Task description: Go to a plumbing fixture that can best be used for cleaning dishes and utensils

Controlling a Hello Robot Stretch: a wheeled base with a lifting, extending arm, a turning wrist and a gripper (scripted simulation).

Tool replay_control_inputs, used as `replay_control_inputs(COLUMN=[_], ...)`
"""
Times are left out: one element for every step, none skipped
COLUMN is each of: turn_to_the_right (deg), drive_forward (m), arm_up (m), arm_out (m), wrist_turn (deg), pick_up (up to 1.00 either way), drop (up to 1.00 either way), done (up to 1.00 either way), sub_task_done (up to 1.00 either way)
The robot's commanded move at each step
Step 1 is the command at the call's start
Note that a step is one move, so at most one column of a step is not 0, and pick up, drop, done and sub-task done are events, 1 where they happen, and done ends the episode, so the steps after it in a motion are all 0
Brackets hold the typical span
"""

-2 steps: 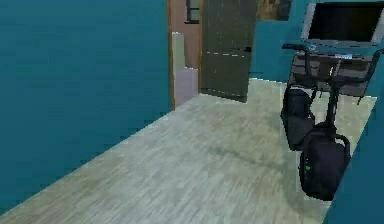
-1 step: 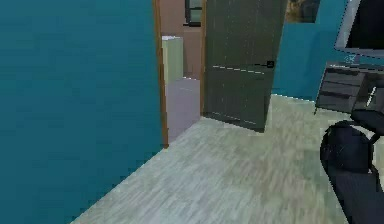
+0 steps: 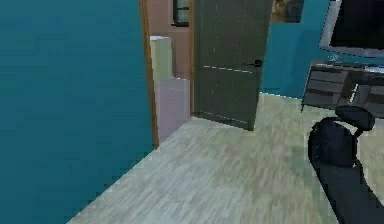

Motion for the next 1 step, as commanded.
replay_control_inputs(turn_to_the_right=[0.0], drive_forward=[1.0], arm_up=[0.0], arm_out=[0.0], wrist_turn=[0.0], pick_up=[0.0], drop=[0.0], done=[0.0], sub_task_done=[0.0])
